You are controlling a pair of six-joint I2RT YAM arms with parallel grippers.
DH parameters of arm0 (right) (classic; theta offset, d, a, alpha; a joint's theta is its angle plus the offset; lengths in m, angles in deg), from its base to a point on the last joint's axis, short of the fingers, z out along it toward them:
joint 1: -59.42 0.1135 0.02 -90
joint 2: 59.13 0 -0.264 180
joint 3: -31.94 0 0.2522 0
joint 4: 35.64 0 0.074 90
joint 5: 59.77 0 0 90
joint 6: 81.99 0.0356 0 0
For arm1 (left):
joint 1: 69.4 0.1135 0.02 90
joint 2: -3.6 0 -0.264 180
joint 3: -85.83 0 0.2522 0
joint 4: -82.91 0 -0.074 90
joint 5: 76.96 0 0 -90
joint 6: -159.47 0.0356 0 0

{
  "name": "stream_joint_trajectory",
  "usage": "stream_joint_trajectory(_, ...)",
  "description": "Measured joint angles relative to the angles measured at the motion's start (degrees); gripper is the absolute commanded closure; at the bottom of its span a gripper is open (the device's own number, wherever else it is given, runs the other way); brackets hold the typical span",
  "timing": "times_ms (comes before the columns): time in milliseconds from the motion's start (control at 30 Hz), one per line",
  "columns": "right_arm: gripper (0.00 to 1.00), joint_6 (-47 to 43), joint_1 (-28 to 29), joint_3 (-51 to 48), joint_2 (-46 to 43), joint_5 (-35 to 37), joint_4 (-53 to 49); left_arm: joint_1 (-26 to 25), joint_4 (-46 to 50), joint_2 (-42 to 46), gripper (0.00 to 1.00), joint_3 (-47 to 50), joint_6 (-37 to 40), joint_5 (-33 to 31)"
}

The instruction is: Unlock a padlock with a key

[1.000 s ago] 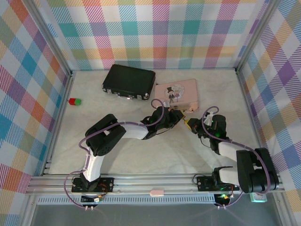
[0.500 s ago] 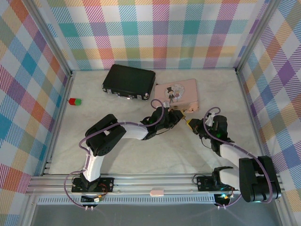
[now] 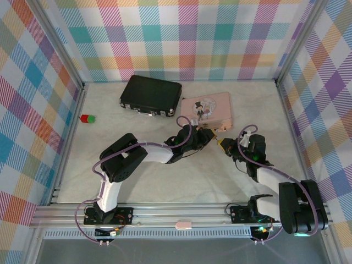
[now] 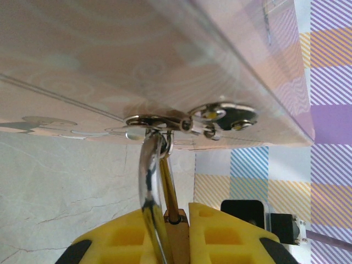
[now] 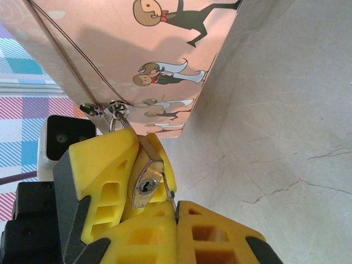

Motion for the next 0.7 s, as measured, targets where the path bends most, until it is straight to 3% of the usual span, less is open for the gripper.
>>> stream_joint_trajectory(700,1.0,-0.33,-0.02,0.11,-4.07,0.09,-5.44,-0.22,0.09,0.0,1.0,0.0,0.04,-0.07)
